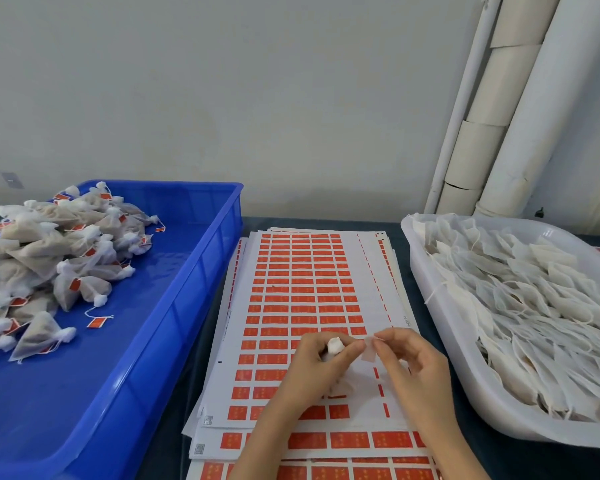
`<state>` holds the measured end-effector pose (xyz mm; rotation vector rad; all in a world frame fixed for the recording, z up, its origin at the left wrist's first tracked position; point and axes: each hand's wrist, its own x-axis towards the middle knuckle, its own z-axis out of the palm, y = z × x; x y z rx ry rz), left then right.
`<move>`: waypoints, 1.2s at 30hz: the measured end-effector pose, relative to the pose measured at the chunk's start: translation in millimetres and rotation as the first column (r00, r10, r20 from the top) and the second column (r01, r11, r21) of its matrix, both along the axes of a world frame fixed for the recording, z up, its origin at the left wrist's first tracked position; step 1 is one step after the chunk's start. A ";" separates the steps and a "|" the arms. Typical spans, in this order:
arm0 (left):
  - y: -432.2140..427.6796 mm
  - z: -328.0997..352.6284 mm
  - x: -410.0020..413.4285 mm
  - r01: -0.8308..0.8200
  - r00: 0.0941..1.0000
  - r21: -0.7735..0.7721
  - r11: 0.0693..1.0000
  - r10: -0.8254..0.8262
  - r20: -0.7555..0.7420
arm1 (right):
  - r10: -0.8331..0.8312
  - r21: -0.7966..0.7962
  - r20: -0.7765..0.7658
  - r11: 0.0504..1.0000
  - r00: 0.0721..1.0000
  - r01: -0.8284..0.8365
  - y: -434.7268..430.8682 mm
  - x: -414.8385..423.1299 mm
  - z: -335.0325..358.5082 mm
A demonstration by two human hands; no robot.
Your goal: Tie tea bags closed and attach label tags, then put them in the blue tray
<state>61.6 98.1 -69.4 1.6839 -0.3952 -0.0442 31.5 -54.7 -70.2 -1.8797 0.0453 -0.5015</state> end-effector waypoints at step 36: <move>1.4 -0.3 0.9 -0.079 0.987 -0.052 0.996 0.071 -0.145 | -0.037 -0.179 0.145 0.982 0.989 0.063 7.9 -6.4 -2.0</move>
